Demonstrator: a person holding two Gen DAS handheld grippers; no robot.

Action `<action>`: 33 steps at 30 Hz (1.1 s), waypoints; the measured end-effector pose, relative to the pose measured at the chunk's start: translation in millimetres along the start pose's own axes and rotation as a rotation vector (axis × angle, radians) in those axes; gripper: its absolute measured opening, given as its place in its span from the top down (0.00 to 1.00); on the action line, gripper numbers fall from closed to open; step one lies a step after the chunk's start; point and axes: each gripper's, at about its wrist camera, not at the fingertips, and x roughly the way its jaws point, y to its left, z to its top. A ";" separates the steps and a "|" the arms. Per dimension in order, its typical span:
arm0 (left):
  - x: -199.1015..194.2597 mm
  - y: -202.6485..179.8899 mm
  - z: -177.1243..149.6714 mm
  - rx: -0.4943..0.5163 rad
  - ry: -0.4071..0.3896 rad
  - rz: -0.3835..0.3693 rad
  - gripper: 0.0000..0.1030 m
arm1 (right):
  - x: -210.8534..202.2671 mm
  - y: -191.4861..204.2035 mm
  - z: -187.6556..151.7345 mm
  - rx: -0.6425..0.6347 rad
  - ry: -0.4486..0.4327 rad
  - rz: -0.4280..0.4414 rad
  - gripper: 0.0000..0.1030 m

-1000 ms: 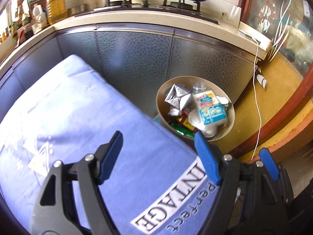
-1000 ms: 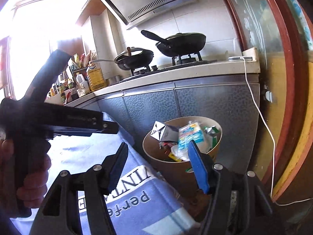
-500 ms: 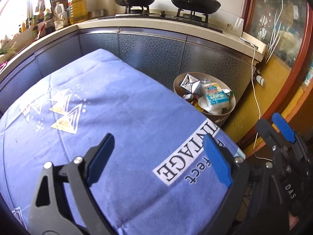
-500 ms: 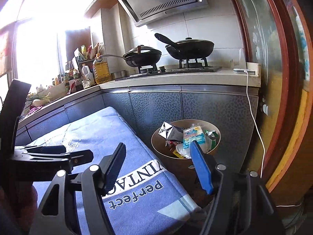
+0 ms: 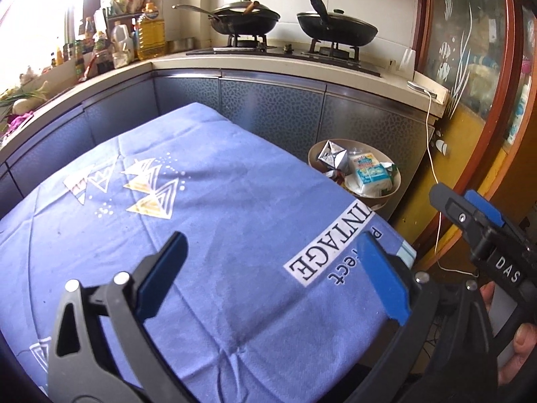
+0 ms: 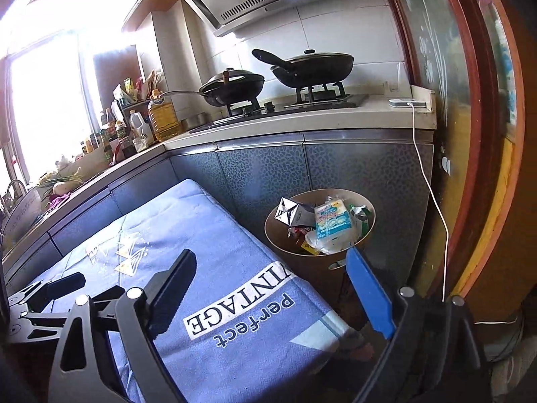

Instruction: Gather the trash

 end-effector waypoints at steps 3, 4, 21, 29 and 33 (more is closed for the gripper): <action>-8.0 -1.4 -2.3 -0.006 -0.008 0.001 0.06 | -7.7 2.1 -3.4 0.003 0.014 0.011 0.14; -10.7 -2.6 -3.1 -0.007 -0.011 0.001 0.06 | -10.0 2.5 -4.8 0.004 0.019 0.014 0.14; -56.9 -28.6 -26.1 0.035 -0.096 0.038 0.06 | -46.8 -6.0 -20.4 0.042 0.053 0.025 0.14; -58.5 -37.6 -30.9 0.031 -0.099 0.046 0.06 | -51.0 -15.5 -20.8 0.053 0.051 0.031 0.14; -57.5 -43.4 -31.4 0.025 -0.101 0.050 0.06 | -51.5 -21.6 -21.0 0.059 0.046 0.026 0.14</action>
